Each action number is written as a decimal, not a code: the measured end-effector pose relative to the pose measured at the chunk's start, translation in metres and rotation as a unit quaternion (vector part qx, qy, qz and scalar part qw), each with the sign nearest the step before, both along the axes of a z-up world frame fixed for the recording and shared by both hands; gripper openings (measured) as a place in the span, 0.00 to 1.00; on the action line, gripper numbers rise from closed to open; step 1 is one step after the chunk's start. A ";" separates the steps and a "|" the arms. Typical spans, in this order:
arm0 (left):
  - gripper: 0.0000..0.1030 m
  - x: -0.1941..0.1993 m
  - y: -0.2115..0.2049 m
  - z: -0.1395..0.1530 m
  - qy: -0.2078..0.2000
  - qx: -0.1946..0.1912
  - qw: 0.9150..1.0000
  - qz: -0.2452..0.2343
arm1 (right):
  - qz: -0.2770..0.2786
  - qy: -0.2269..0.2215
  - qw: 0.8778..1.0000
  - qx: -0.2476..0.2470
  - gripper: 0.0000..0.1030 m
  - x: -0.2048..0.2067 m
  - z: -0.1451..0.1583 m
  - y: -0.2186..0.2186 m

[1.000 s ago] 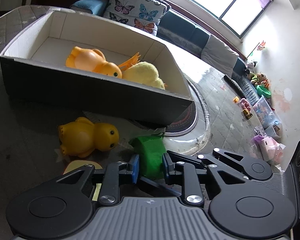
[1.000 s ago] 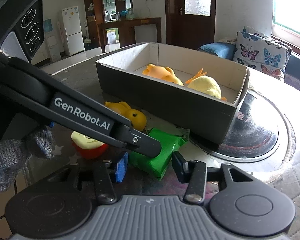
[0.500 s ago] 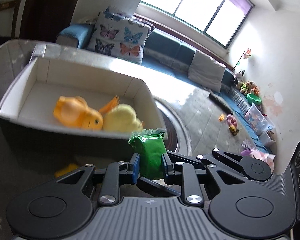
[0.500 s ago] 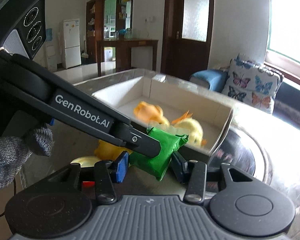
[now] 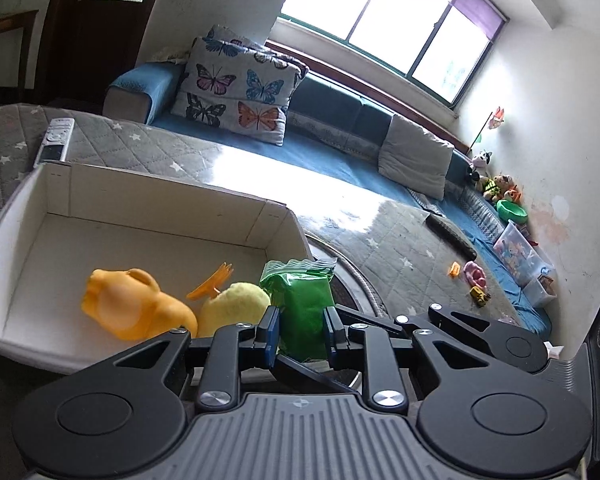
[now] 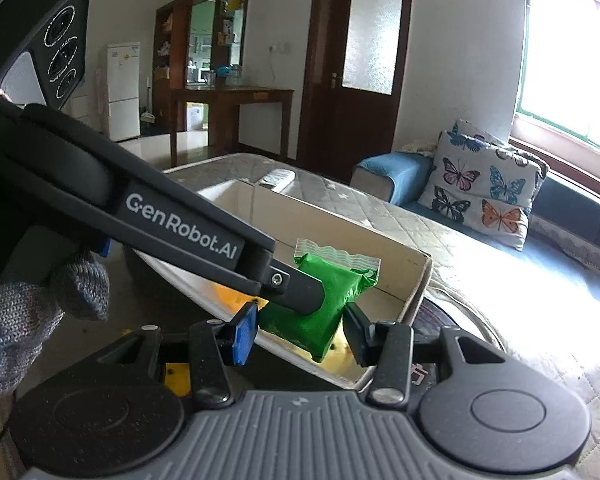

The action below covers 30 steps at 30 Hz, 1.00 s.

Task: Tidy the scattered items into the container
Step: 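Carry the green packet with the right gripper over the box, then open the right gripper to drop the green packet into the box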

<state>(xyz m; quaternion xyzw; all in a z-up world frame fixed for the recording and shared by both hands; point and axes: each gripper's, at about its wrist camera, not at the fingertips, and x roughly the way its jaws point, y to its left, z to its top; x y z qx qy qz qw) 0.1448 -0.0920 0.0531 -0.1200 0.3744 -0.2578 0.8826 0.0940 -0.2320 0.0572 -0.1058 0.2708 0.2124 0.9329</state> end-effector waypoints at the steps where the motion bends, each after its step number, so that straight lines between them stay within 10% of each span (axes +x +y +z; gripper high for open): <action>1: 0.24 0.005 -0.002 -0.002 0.003 0.000 1.000 -0.001 | -0.002 0.002 1.000 -0.001 0.45 0.004 -0.002 -0.001; 30: 0.26 0.002 0.016 -0.017 0.017 -0.011 1.000 0.016 | -0.025 0.004 1.000 0.008 0.54 -0.007 -0.005 -0.031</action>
